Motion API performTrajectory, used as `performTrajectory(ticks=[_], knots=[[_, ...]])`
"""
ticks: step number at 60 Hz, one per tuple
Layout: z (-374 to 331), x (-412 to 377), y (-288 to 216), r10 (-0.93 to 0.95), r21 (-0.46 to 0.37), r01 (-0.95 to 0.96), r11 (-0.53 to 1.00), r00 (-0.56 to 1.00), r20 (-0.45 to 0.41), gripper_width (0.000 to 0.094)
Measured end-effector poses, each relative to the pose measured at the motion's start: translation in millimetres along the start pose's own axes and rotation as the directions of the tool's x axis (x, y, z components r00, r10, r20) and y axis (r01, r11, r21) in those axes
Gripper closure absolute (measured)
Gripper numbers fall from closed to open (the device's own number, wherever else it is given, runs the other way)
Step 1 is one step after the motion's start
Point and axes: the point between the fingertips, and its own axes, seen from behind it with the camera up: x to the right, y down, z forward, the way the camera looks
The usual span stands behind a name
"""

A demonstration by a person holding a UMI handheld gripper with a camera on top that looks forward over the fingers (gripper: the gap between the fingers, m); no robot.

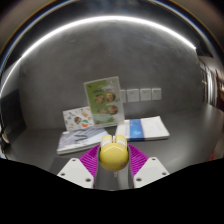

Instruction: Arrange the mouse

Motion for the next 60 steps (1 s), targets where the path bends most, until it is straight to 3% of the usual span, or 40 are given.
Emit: performTrajectory(ticks=[7,12,21,33,37,38,39,44,51,54,60], knots=[[-3.0,-75.0,27.5,-0.013,-0.027,0.014,1.000,0.999,0.044,0.0547],[0.0,-99.0,70.2,-0.040,-0.093,0.043,0.995,0.999,0.031,0.0548],[10.9,-112.1,123.1,-0.049,-0.169,0.052,0.984,0.999,0.024,0.0546],[25.2,-112.5,157.2,-0.024,-0.262,0.026,0.965,1.000,0.012,0.0533],[28.5,-111.4,157.6,-0.051,-0.243,0.052,0.968,0.999,0.011,0.0533],[28.7,-111.4,157.4,-0.056,-0.243,0.057,0.968,0.998,0.011,0.0469],[28.5,-111.2,156.1,-0.064,-0.242,0.065,0.968,0.998,0.009,0.0505],[28.7,-109.7,157.3,-0.105,-0.257,0.106,0.961,0.994,0.017,0.0409],[25.9,-102.1,157.4,-0.125,-0.274,0.127,0.953,0.992,0.028,0.0036],[17.7,-100.0,157.1,-0.111,-0.277,0.126,0.953,0.992,0.067,0.0093],[-0.4,-92.5,153.5,-0.071,-0.272,0.107,0.956,0.987,0.141,0.0080]])
